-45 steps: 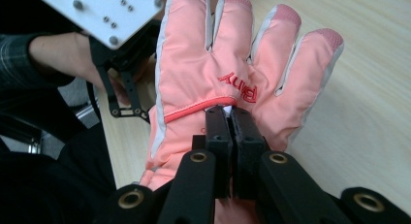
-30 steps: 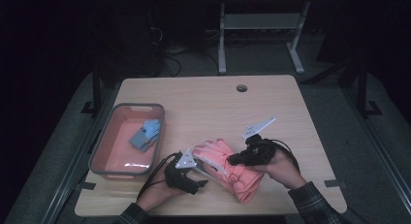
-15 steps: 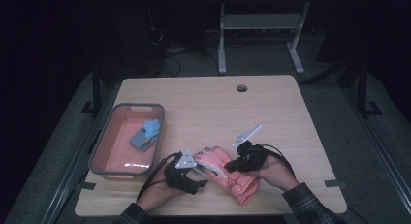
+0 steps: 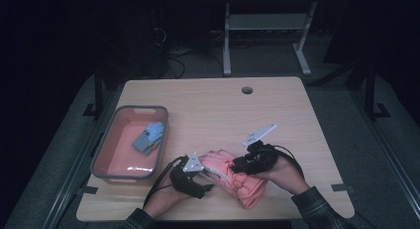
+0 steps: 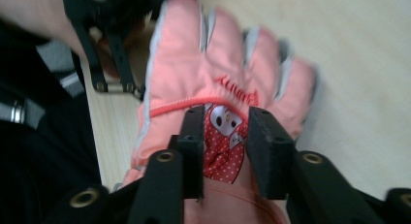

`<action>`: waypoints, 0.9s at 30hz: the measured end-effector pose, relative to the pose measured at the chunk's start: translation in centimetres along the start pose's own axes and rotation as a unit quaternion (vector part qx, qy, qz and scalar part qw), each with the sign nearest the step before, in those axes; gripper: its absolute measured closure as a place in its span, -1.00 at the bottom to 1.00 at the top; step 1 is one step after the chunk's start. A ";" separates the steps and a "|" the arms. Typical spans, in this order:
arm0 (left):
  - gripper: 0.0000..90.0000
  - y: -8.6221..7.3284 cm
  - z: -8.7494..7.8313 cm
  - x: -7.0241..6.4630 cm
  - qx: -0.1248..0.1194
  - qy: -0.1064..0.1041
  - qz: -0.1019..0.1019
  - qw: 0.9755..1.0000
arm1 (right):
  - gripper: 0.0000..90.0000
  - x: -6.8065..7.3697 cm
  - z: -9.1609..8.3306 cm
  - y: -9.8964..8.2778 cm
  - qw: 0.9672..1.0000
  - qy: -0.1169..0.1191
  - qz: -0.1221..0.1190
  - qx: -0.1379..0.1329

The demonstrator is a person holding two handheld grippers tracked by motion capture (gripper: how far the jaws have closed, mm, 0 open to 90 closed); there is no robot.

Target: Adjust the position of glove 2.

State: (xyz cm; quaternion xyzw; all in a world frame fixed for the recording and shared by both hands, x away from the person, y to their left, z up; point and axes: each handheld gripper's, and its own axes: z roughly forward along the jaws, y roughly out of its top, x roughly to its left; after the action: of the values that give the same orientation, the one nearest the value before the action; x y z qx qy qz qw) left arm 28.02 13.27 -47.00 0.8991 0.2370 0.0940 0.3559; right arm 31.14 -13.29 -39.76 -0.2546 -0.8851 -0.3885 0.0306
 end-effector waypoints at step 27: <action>0.99 -2.2 -5.6 -2.9 0.017 -0.020 -0.064 0.998 | 1.00 -4.9 -1.5 -5.5 0.997 -0.065 0.041 0.017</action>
State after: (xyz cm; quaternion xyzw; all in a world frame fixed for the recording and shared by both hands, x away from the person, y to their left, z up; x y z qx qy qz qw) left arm 22.80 16.53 -44.42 0.8899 0.2883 0.0493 0.3500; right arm 32.62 -19.58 -43.62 -0.3152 -0.8805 -0.3540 -0.0068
